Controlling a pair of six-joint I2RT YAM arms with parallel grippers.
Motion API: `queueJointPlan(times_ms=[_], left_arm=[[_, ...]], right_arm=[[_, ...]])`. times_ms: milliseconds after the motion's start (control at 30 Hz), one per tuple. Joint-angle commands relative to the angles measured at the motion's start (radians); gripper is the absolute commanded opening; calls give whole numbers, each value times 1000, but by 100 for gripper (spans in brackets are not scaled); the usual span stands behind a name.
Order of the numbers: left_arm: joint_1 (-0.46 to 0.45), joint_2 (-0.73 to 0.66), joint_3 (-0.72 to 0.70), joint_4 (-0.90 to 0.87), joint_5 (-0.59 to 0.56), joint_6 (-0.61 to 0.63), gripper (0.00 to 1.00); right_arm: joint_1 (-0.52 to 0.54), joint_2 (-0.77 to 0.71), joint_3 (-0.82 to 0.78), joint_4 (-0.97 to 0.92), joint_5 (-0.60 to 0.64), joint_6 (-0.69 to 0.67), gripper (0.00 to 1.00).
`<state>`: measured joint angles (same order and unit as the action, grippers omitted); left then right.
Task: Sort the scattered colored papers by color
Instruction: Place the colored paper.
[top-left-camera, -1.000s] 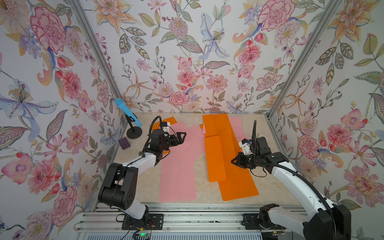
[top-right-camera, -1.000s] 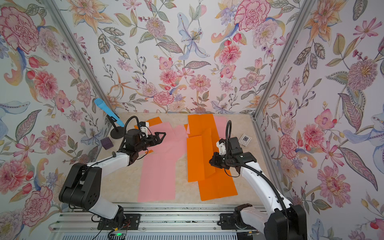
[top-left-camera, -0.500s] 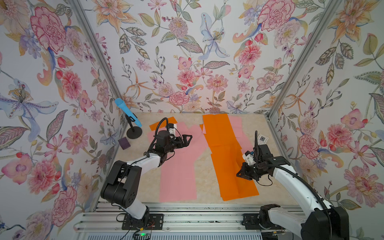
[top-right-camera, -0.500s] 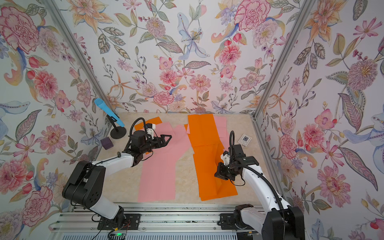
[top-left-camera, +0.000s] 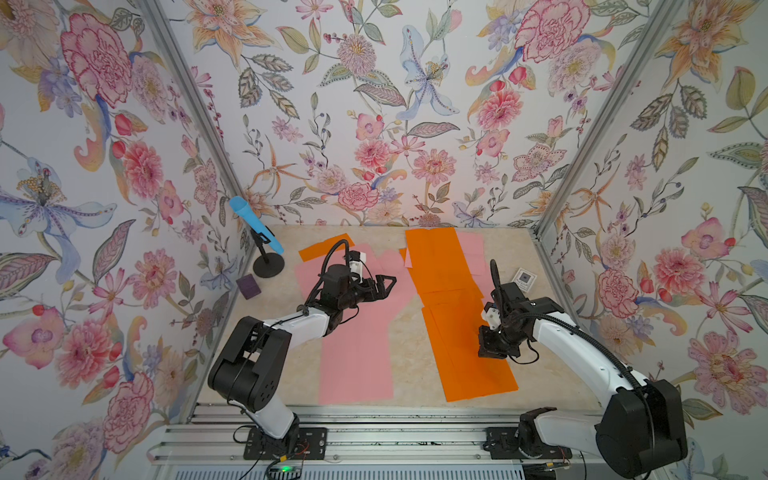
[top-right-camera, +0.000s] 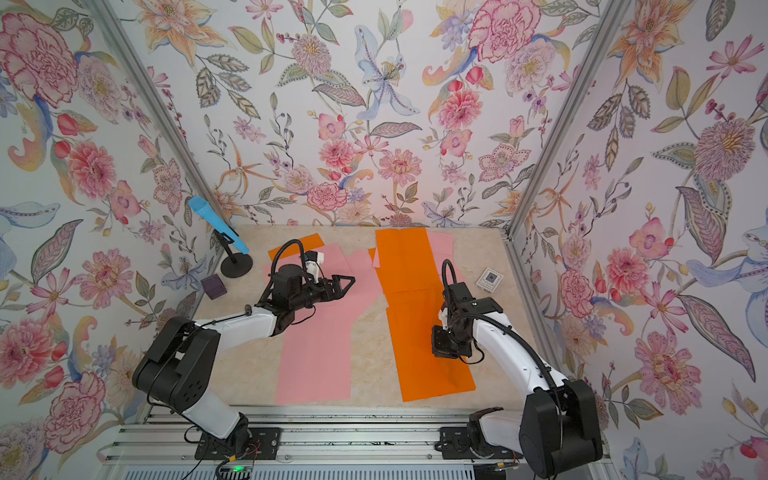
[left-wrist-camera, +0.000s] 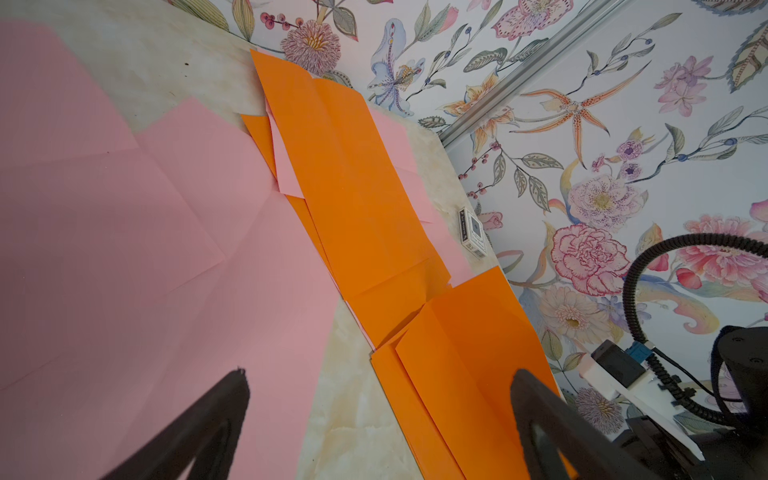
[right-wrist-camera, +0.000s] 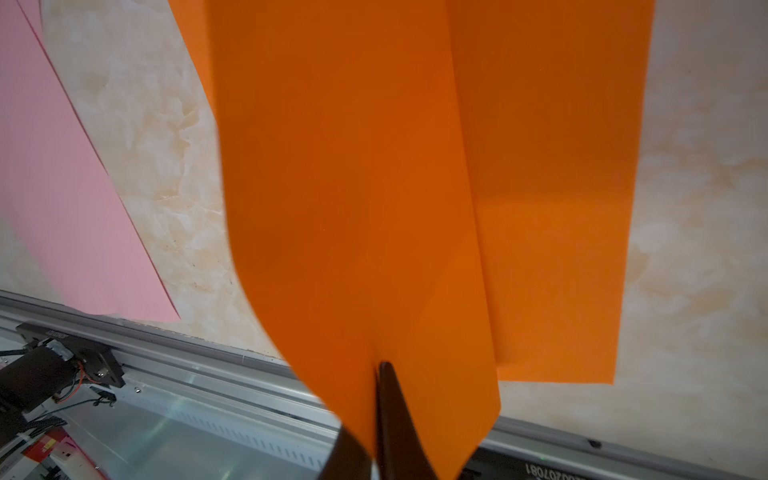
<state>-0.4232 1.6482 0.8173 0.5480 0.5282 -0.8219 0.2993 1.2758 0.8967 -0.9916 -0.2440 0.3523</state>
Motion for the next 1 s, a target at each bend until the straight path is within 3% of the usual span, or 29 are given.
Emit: queueJointPlan(times_ms=[0, 167, 467, 600, 833, 967], left_arm=[[-27, 20, -6, 34, 22, -14, 100], [-53, 36, 6, 38, 21, -24, 100], [-107, 69, 31, 48, 14, -39, 100], [-152, 83, 33, 53, -10, -56, 100], [-255, 133, 31, 118, -40, -130, 100], [-291, 156, 29, 146, -49, -164, 100]], right_arm=[[15, 15, 15, -50, 78, 0, 32], [-6, -4, 27, -64, 176, 19, 45], [-45, -9, 69, -71, 344, 34, 52], [-108, -26, 95, -66, 399, 17, 71], [-191, -56, 112, 53, 332, 39, 100], [-222, -32, 70, 158, 219, 66, 100]])
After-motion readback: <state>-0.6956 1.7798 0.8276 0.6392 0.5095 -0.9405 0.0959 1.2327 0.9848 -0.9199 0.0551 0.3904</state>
